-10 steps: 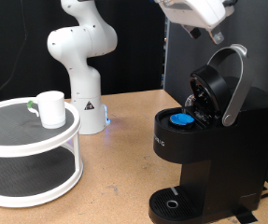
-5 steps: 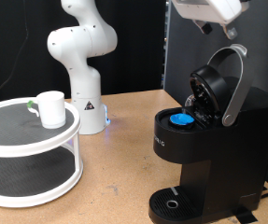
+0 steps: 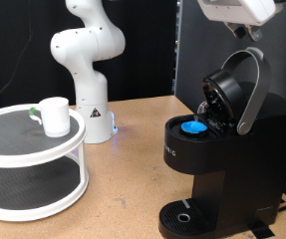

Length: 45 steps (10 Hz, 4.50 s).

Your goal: Make a cup of coffee with the keurig machine

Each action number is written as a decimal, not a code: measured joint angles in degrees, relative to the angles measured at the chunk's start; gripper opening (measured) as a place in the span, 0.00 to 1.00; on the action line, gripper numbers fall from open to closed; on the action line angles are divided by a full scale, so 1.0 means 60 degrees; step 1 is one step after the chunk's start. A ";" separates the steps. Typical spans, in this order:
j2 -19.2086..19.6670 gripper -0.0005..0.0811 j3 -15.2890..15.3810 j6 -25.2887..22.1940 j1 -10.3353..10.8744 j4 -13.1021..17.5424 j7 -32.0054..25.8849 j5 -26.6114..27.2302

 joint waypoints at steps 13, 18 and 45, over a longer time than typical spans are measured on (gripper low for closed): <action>0.0513 0.01 0.0489 0.0555 -0.0031 0.0003 -0.0178 -0.0069; 0.0000 0.01 -0.0233 -0.0765 -0.0451 -0.0145 -0.1054 -0.0565; -0.0076 0.01 -0.0601 0.0252 -0.1397 -0.1348 -0.1859 -0.0975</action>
